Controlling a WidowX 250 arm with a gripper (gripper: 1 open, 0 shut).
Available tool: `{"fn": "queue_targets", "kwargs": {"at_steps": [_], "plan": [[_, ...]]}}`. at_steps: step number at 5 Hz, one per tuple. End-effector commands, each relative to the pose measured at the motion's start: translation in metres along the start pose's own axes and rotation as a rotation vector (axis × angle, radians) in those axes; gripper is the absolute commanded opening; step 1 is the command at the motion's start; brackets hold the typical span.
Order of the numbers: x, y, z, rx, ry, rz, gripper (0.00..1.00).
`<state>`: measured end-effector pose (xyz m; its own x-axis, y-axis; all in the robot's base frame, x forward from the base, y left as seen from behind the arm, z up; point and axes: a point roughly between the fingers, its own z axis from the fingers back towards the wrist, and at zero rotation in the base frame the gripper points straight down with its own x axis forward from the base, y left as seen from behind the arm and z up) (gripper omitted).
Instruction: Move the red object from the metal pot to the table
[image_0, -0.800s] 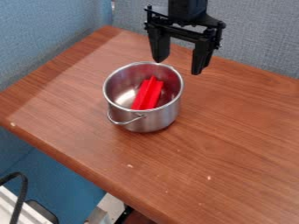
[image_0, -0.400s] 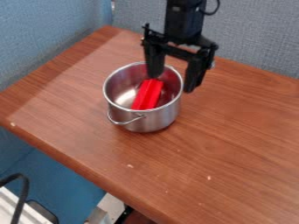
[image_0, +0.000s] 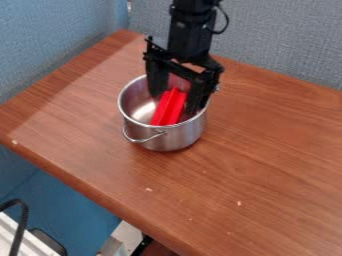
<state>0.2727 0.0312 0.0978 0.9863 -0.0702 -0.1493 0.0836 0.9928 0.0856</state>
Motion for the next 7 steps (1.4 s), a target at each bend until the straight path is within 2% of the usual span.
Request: {"fn": "queue_targets", "kwargs": {"at_steps": [1, 4, 6, 7], "plan": [[0.000, 0.015, 0.004, 0.027, -0.039, 0.015, 1.00], [0.006, 0.025, -0.018, 0.013, -0.004, 0.031, 1.00], [0.009, 0.025, -0.025, -0.001, -0.001, 0.030, 1.00], [0.011, 0.025, -0.027, -0.007, -0.002, 0.031, 0.00]]}}
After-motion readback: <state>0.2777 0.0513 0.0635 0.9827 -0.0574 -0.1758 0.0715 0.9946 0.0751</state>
